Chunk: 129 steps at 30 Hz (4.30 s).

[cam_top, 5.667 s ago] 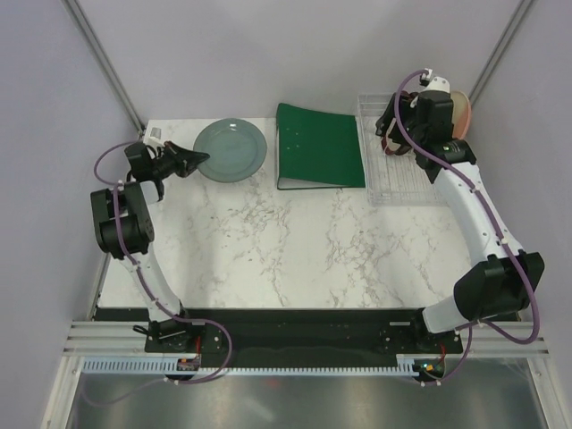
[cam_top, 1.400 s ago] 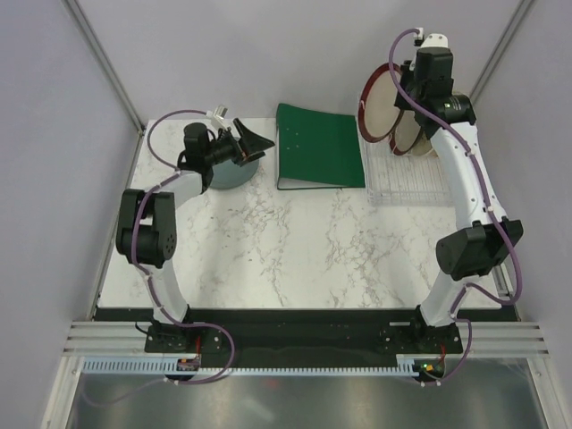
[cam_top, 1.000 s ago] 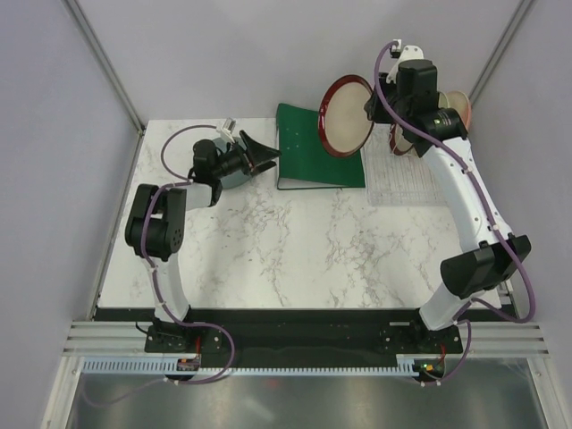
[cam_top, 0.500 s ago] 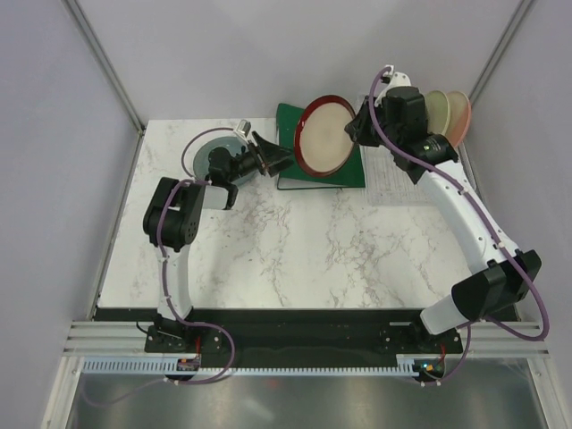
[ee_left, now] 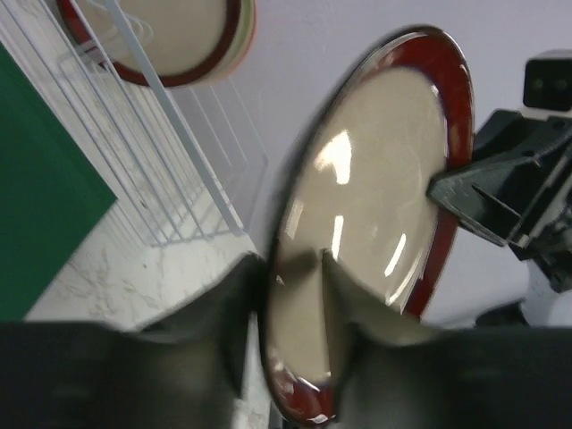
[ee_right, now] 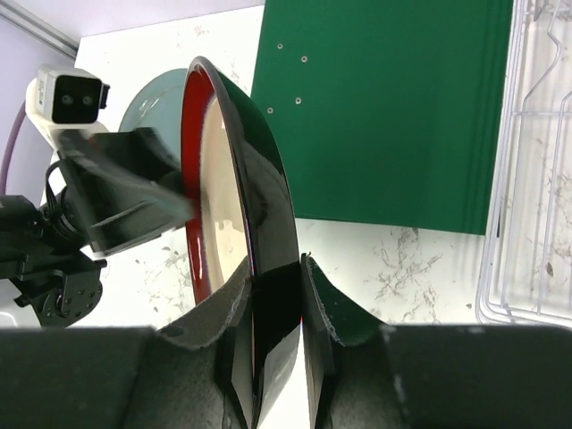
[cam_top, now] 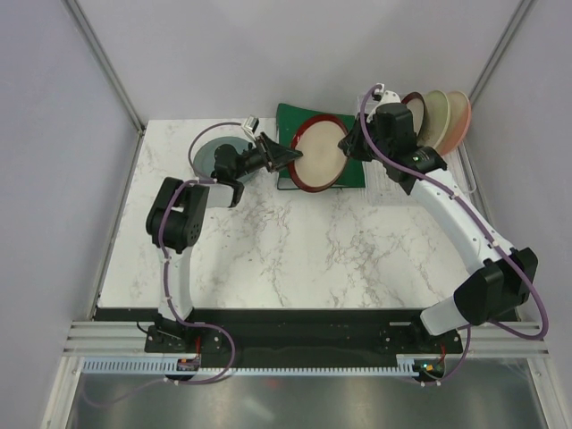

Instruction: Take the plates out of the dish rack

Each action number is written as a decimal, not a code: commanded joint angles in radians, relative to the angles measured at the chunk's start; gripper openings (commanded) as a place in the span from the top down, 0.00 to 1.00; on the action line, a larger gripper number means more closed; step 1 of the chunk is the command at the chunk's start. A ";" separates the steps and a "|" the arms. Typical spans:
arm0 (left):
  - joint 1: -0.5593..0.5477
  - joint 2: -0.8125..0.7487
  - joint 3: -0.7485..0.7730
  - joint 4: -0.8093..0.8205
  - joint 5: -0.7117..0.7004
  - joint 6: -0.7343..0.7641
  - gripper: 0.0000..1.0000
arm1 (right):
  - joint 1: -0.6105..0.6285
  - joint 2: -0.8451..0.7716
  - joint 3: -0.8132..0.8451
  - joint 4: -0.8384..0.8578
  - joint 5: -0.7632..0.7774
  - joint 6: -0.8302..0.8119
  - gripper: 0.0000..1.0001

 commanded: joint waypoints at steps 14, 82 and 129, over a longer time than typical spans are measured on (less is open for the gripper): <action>-0.014 -0.126 0.011 -0.149 0.050 0.130 0.98 | 0.004 -0.073 0.004 0.216 -0.056 0.059 1.00; 0.481 -0.529 -0.068 -1.233 -0.205 0.882 0.98 | -0.105 -0.070 -0.171 0.179 -0.070 -0.025 0.37; 0.566 0.140 0.370 -1.262 -0.085 0.764 0.00 | -0.329 0.097 0.122 0.004 0.084 -0.210 0.35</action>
